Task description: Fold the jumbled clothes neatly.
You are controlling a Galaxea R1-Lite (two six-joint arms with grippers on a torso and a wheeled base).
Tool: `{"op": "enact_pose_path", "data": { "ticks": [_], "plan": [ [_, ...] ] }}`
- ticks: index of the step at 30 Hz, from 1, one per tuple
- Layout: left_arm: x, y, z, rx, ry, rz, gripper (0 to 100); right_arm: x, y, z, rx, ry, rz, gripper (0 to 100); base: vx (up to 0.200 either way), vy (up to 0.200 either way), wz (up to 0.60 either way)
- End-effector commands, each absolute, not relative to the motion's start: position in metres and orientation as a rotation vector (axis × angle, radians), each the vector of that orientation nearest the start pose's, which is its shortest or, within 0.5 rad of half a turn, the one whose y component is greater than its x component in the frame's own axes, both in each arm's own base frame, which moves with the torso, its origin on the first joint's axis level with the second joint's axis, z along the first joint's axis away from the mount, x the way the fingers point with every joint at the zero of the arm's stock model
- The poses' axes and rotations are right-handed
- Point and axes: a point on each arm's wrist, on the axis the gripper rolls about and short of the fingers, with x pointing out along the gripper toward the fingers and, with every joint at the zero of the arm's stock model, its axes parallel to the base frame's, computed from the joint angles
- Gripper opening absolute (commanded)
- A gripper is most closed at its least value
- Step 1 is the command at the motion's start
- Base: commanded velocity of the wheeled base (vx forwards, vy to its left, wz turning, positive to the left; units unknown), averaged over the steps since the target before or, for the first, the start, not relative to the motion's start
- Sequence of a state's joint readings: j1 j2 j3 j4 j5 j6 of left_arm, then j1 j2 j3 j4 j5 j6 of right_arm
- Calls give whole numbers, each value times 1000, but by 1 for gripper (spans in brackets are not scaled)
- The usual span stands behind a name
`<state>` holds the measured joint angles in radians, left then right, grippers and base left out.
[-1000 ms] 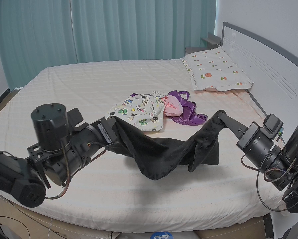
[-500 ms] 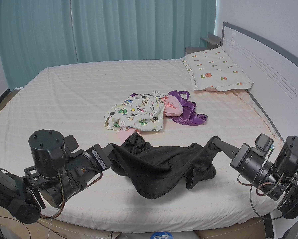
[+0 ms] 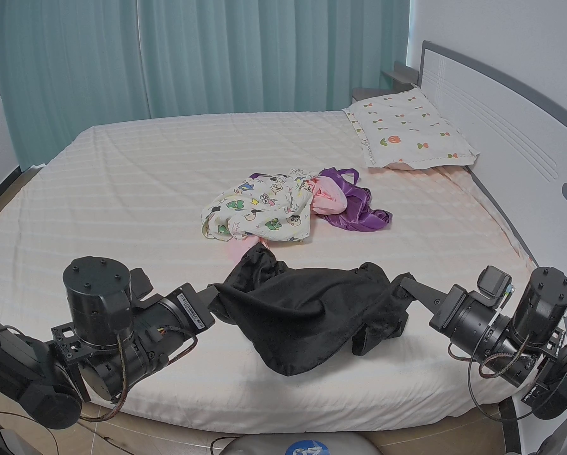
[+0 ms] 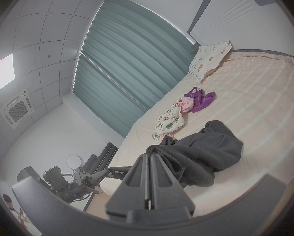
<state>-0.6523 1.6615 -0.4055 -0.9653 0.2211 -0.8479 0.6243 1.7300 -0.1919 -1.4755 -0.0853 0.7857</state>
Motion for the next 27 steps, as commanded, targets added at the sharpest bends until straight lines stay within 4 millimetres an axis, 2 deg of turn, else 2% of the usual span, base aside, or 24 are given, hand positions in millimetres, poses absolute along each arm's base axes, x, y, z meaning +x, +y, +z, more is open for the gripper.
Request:
{"op": "enact_pose_path", "data": {
  "ticks": [1, 3, 17, 27],
  "plan": [
    [204, -149, 126, -710, 429, -283, 0, 189, 134, 117, 741, 269, 483, 0, 0, 0, 0],
    [204, -149, 126, -713, 428, -280, 0, 189, 134, 117, 743, 268, 482, 0, 0, 0, 0],
    [208, -146, 131, -728, 402, -272, 0, 189, 135, 126, 768, 182, 502, 0, 0, 200, 0],
    [208, -143, 131, -730, 400, -261, 0, 189, 135, 125, 767, 184, 499, 0, 0, 200, 0]
  ]
}}
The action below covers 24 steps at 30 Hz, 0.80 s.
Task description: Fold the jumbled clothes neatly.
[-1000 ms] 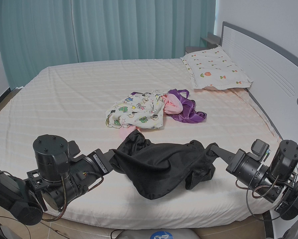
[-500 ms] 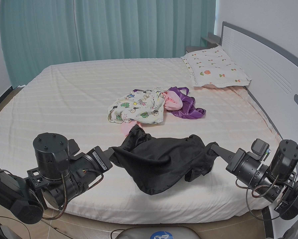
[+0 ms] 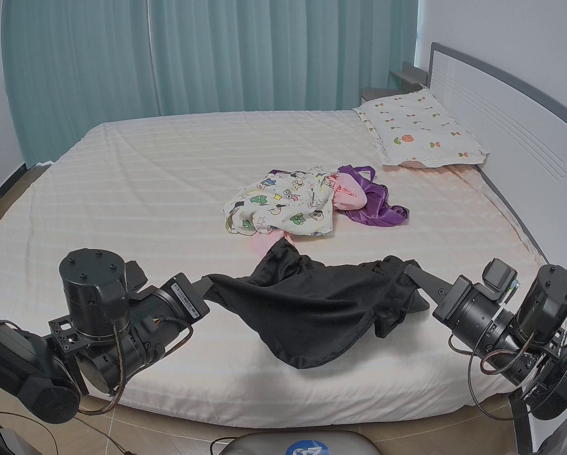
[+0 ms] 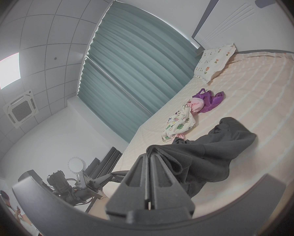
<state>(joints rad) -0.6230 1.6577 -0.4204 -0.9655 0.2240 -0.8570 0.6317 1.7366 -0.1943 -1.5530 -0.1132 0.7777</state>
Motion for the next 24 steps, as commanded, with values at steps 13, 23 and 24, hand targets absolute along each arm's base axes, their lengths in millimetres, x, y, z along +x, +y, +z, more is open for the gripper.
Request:
{"op": "enact_pose_path", "data": {
  "ticks": [13, 23, 24],
  "plan": [
    [204, -141, 136, -740, 387, -269, 0, 190, 135, 124, 771, 189, 497, 0, 0, 200, 0],
    [203, -139, 137, -741, 383, -275, 0, 190, 136, 123, 770, 190, 495, 0, 0, 200, 0],
    [202, -139, 137, -741, 386, -275, 0, 190, 136, 124, 770, 188, 496, 0, 0, 200, 0]
  ]
}}
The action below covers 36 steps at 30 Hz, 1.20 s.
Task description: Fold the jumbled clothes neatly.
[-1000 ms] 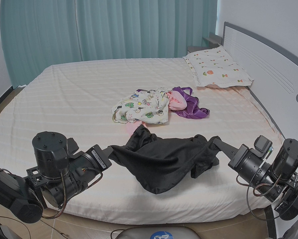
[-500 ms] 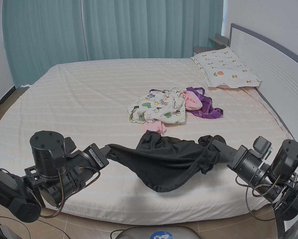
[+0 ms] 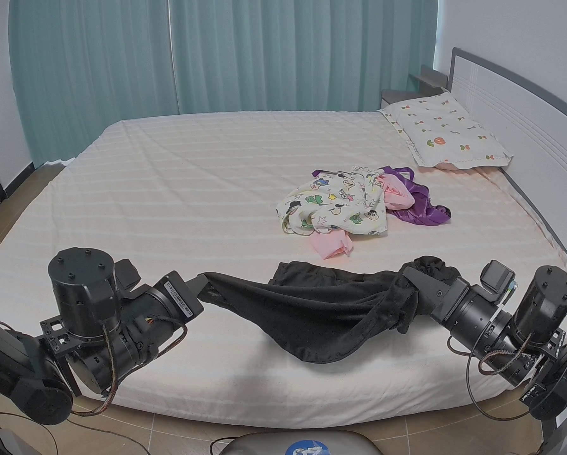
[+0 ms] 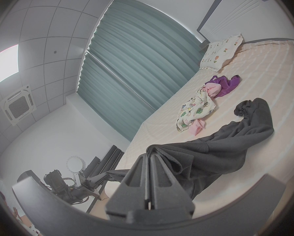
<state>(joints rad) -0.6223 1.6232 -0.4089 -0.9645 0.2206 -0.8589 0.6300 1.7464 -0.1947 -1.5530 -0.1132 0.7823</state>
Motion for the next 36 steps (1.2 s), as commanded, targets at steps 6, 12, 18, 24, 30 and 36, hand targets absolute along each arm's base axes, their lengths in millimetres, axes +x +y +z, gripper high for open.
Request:
{"op": "enact_pose_path", "data": {
  "ticks": [6, 12, 18, 24, 30, 36],
  "plan": [
    [203, -139, 136, -738, 389, -271, 0, 190, 136, 123, 766, 190, 497, 0, 0, 200, 0],
    [203, -139, 135, -738, 392, -270, 0, 189, 135, 124, 765, 185, 499, 0, 0, 200, 0],
    [202, -139, 135, -735, 394, -269, 0, 187, 137, 126, 764, 183, 512, 0, 0, 200, 0],
    [201, -138, 133, -732, 401, -266, 0, 187, 137, 125, 761, 188, 509, 0, 0, 200, 0],
    [199, -136, 130, -727, 408, -258, 0, 186, 136, 127, 762, 179, 513, 0, 0, 167, 0],
    [196, -134, 127, -722, 422, -253, 0, 186, 137, 125, 743, 181, 514, 0, 0, 0, 0]
  ]
}}
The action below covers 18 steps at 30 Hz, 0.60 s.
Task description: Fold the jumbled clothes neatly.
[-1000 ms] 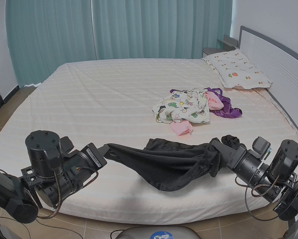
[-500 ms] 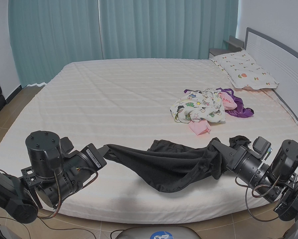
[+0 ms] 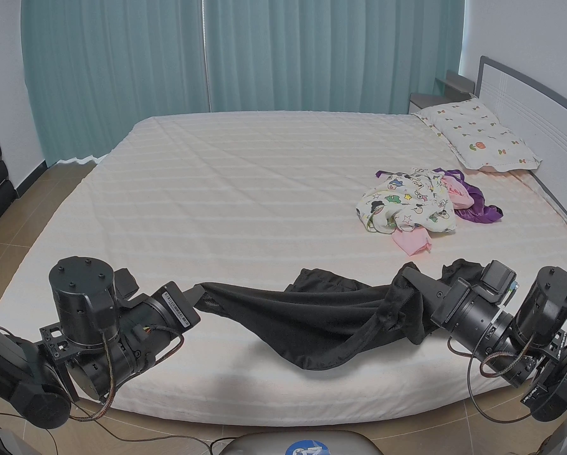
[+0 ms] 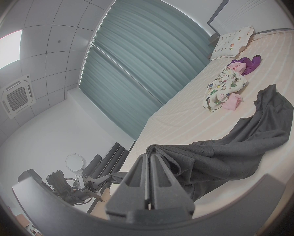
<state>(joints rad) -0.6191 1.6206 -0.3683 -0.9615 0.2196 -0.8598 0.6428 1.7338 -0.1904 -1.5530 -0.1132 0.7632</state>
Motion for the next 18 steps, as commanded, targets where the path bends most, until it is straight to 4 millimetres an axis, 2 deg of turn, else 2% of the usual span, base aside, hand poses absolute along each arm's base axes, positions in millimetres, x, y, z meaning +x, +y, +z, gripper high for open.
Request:
{"op": "enact_pose_path", "data": {
  "ticks": [1, 3, 7, 13, 15, 18],
  "plan": [
    [197, -135, 128, -723, 420, -256, 0, 186, 138, 126, 731, 178, 519, 0, 0, 0, 0],
    [196, -136, 128, -722, 420, -263, 0, 185, 138, 128, 703, 163, 525, 0, 0, 0, 0],
    [192, -134, 127, -717, 423, -263, 0, 181, 134, 134, 650, 121, 533, 0, -200, 0, 0],
    [179, -125, 140, -745, 379, -287, 0, 157, 128, 145, 654, 99, 592, 0, -200, 0, 0],
    [176, -123, 145, -755, 359, -299, 0, 149, 123, 153, 664, 63, 613, 0, -200, 0, 0],
    [167, -119, 159, -781, 306, -330, 0, 130, 115, 176, 694, -36, 683, 0, 0, 0, 0]
  ]
}}
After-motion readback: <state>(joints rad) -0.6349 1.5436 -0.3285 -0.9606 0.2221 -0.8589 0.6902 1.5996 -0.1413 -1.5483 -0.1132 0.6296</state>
